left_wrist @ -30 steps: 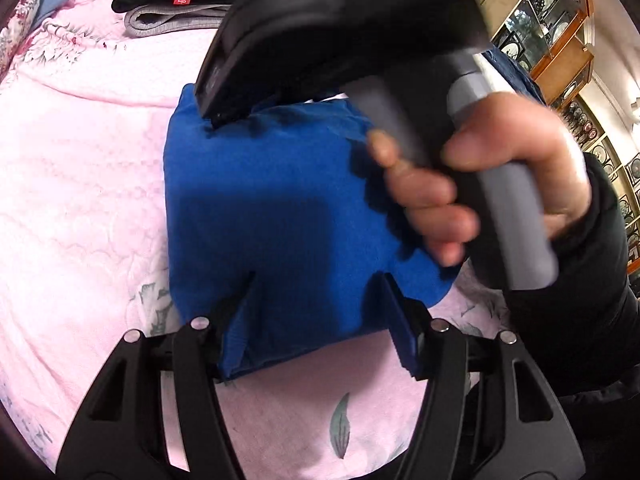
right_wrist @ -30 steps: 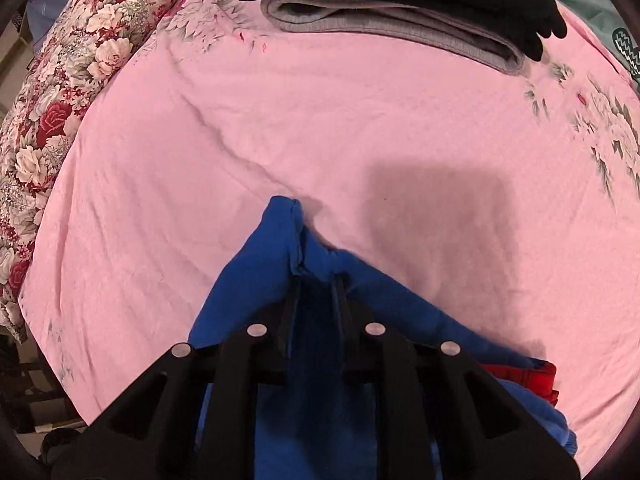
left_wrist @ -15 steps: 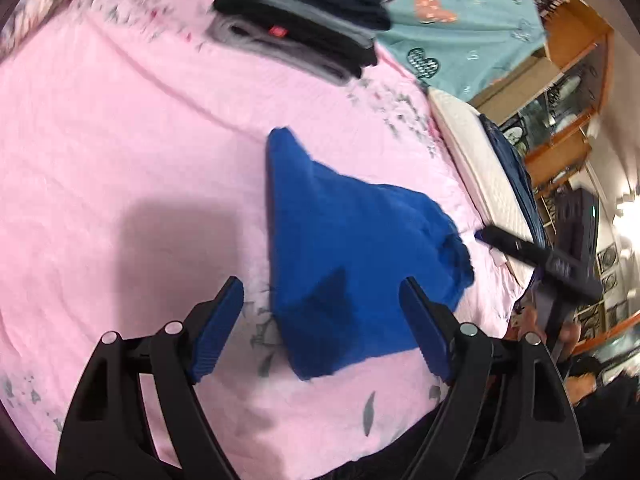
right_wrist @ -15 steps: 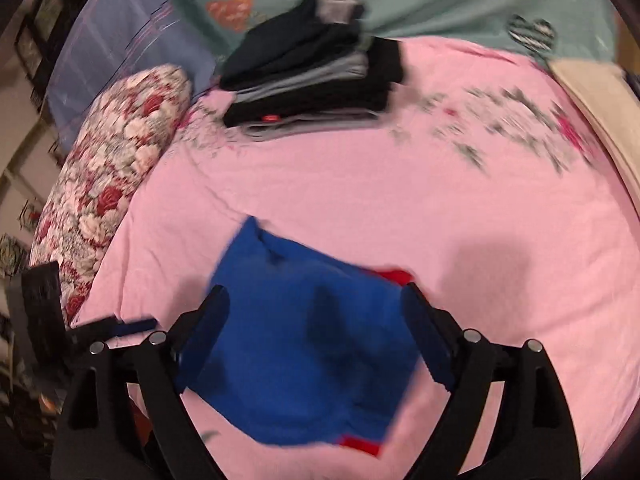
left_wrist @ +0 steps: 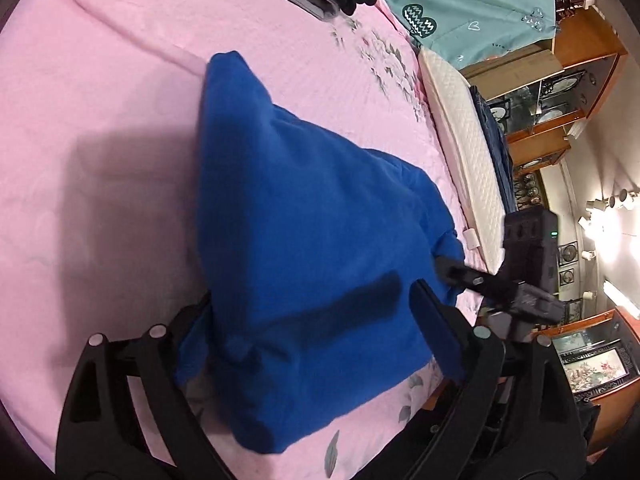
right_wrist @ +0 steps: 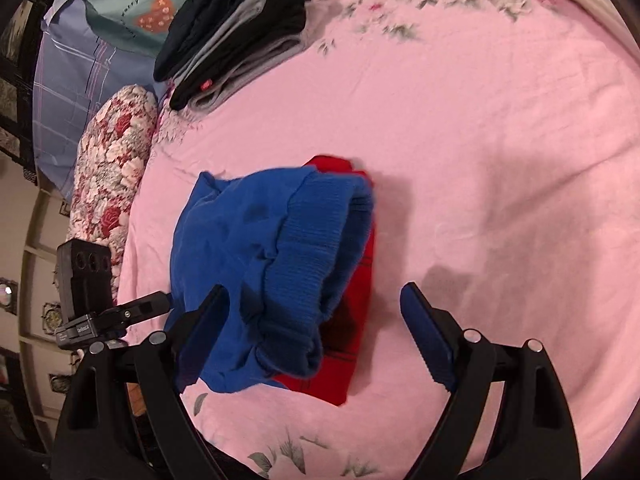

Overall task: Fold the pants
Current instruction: 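Lift the folded sweatpants with both tools and carry them onto the clothes stack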

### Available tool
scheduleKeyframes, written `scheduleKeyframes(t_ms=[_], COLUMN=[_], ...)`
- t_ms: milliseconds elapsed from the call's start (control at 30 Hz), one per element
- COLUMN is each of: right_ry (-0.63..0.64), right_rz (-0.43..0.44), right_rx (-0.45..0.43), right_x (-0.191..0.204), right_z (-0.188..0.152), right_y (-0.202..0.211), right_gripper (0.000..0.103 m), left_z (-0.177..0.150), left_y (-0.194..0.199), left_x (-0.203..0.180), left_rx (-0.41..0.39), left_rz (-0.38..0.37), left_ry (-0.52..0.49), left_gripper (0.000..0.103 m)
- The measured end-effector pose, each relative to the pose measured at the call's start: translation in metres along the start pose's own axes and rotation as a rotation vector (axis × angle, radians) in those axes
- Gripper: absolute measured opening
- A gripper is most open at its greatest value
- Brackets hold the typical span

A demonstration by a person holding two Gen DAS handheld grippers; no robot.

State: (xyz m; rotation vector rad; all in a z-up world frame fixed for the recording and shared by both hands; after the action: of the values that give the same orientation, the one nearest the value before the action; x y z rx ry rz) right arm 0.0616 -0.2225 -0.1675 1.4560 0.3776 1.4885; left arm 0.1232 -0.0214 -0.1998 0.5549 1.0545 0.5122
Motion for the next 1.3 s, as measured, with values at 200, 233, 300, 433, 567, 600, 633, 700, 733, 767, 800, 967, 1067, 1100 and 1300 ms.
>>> scheduleKeyframes(t_ms=[200,233,300,433,567,600,633,700,733,767,800,967,1067,1100,1300], right_ry=[0.016,0.019,0.027,0.062,0.111,0.133,0.147,0.185,0.199,0.217,0.229,0.312,0.375,0.386,0.428], right_rz=[-0.006,0.011,0.047,0.039,-0.005,-0.016,-0.021,-0.022,-0.019,-0.012,-0.008,0.032,0.044,0.049,0.009], right_rx=[0.031,0.027,0.022,-0.015,-0.067,-0.086,-0.102,-0.138,-0.151,-0.168,-0.178,-0.226,-0.285,-0.302,-0.352], right_x=[0.005,0.007,0.010,0.015,0.022,0.028,0.033,0.046,0.050,0.058,0.063,0.113,0.163,0.179,0.263], right_z=[0.000,0.000,0.004,0.004,-0.006,-0.009,-0.011,-0.014,-0.015,-0.014,-0.012,0.036,0.095,0.120,0.268], right_y=[-0.025,-0.027,-0.032,-0.034,-0.022,-0.017,-0.014,-0.004,0.001,0.009,0.013,0.040,0.052,0.054,0.040], right_gripper=[0.092,0.093,0.093,0.061,0.042,0.041,0.040,0.039,0.039,0.039,0.039,0.039,0.039,0.039,0.039], left_z=[0.013,0.015,0.011,-0.001,-0.005,-0.005,-0.004,0.001,0.007,0.015,0.024,0.129,0.214,0.241,0.365], left_y=[-0.004,-0.006,-0.005,0.011,0.031,0.036,0.043,0.057,0.068,0.077,0.083,0.130,0.156,0.163,0.164], left_x=[0.014,0.011,0.006,-0.008,-0.033,-0.041,-0.049,-0.061,-0.067,-0.071,-0.075,-0.085,-0.080,-0.077,-0.016], left_rx=[0.002,0.003,-0.005,-0.043,-0.099,-0.113,-0.128,-0.161,-0.181,-0.197,-0.205,-0.265,-0.291,-0.303,-0.316], left_rz=[-0.100,-0.090,-0.063,-0.001,0.036,0.053,0.069,0.087,0.090,0.098,0.107,0.210,0.276,0.302,0.362], left_ry=[0.041,0.030,0.007,-0.056,-0.129,-0.155,-0.177,-0.203,-0.215,-0.227,-0.238,-0.263,-0.243,-0.243,-0.177], left_gripper=[0.092,0.092,0.089,0.042,0.035,0.034,0.034,0.034,0.034,0.034,0.034,0.034,0.034,0.034,0.037])
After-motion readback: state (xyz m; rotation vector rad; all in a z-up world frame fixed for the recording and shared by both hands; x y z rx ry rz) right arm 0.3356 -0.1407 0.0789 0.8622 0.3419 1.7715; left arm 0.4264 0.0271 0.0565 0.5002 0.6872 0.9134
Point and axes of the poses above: each gripper's, at about its wrist camera, not at the fingertips, and y roughly against the way its jaws point, x to its left, z to its top, the point moved 4 cm from there along -y, roughly the way its jaws point, and after that the axes turned 10 degrees about -y, right-handed, at the moved point
